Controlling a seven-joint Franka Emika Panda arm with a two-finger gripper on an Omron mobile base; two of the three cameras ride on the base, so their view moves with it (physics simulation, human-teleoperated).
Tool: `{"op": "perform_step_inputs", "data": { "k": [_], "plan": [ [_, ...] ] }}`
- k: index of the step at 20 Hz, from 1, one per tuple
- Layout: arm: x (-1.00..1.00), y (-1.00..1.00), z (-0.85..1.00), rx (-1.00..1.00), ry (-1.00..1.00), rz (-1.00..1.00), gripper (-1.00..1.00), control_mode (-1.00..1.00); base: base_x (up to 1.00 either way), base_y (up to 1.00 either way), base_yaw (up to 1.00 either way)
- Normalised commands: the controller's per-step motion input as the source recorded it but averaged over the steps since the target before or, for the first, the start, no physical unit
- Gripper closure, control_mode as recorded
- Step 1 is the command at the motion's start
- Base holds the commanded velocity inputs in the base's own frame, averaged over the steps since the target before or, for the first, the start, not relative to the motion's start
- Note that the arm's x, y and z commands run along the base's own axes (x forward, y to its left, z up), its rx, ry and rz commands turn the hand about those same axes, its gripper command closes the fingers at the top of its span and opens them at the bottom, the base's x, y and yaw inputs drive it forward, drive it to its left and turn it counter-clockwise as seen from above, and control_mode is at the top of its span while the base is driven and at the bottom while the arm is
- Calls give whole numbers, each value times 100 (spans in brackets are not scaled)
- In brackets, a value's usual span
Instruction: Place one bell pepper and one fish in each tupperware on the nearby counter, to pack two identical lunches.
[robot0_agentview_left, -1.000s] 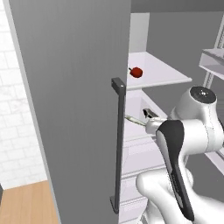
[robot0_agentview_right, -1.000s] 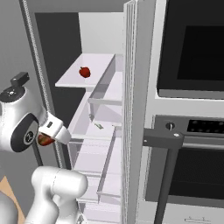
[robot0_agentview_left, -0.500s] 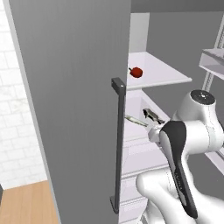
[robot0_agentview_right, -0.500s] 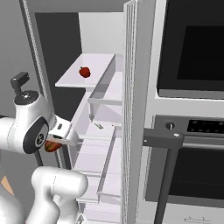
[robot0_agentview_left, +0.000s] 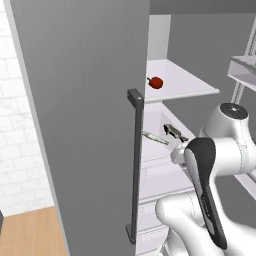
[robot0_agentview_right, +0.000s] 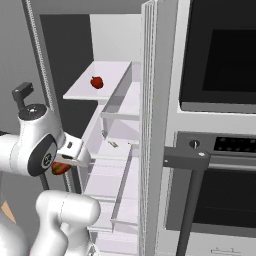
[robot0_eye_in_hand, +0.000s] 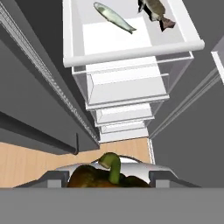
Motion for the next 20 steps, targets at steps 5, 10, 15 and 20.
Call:
{"op": "perform_step_inputs", "data": {
  "k": [5,10,15,20],
  "plan": [
    [-31,11,-7,0,0,0,100,100,-40,15,-3],
    [0,0,0,0,0,0,100,100,-100,42,-48],
    [0,0,0,0,0,0,100,100,-100,16,-72],
    [0,0,0,0,0,0,100,100,-100,0,-70]
  ]
}}
